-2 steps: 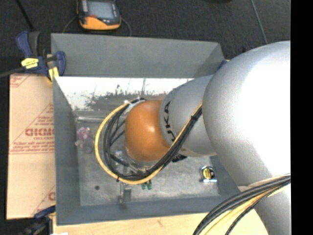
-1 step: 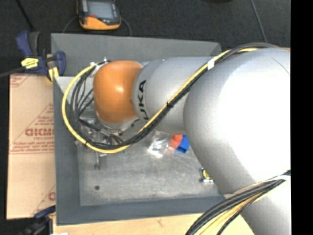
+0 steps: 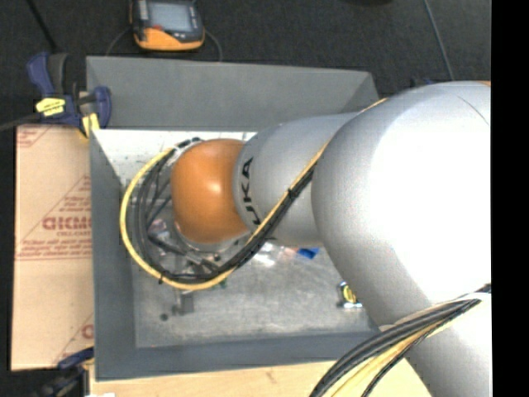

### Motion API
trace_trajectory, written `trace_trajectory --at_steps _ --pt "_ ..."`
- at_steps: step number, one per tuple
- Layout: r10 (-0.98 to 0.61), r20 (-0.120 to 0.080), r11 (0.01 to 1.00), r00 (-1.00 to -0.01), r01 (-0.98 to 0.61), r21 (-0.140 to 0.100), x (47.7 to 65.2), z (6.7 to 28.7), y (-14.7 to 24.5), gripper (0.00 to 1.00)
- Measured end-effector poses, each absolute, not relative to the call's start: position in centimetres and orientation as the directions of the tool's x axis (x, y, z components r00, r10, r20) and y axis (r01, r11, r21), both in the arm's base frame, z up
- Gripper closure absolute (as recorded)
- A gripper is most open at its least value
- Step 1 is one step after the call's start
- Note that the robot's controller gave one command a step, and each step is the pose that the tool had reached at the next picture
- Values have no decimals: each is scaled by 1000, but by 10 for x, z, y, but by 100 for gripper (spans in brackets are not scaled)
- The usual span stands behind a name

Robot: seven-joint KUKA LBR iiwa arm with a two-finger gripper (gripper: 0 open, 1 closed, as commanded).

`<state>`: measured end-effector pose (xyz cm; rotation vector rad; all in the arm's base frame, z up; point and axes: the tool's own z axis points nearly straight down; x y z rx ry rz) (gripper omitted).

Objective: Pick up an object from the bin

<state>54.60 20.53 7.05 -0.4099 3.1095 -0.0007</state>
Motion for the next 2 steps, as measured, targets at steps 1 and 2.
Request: trace_trajectory --at_steps 1,2 --pt "-373 -12 928 -928 -373 -3 568 156 185 0" --pt "-360 -2 933 -933 -360 1 627 70 197 0"
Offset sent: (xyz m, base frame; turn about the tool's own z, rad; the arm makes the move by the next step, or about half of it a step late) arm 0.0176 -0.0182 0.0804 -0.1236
